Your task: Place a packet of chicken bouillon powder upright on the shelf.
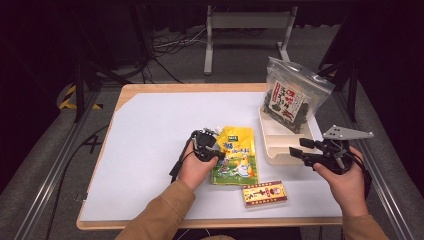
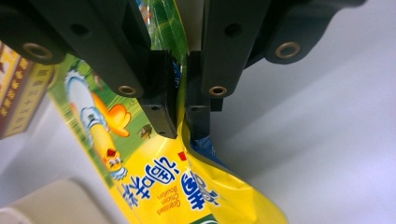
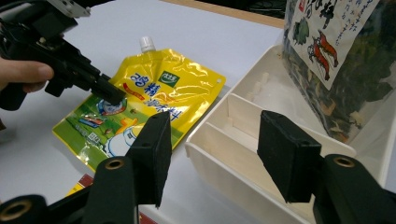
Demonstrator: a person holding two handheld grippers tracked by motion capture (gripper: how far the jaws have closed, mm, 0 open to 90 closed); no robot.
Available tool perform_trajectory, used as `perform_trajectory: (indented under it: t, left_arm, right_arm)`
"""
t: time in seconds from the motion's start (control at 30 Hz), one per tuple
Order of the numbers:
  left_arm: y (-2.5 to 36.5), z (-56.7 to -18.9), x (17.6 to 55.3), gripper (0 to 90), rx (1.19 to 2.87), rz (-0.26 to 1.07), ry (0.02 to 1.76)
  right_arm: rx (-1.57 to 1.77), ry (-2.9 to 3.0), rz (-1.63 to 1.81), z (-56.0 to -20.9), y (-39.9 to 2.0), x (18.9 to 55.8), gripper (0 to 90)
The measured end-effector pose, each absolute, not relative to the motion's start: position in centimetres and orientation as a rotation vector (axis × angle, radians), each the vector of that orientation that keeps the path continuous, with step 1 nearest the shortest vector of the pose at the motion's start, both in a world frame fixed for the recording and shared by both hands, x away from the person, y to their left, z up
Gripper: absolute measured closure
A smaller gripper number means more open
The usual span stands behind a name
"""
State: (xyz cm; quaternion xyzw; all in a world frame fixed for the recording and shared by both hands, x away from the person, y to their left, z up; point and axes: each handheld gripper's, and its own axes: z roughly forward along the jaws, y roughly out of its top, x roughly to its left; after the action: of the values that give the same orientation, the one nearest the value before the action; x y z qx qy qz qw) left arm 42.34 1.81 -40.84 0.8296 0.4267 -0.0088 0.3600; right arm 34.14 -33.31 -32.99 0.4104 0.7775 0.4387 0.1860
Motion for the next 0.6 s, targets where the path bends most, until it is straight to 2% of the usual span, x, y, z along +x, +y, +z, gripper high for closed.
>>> perform_trajectory:
  t: [0.2,0.6]
  left_arm:
    - [3.1,-39.0,41.7,84.7,2.116,0.044,1.004]
    - [6.3,-36.0,39.4,86.1,2.059,0.158,0.827]
  right_arm:
    - [1.065,2.225,1.206,-32.3,-32.4,34.2,51.8]
    - [0.958,2.248,1.182,-30.6,-30.7,34.2,50.4]
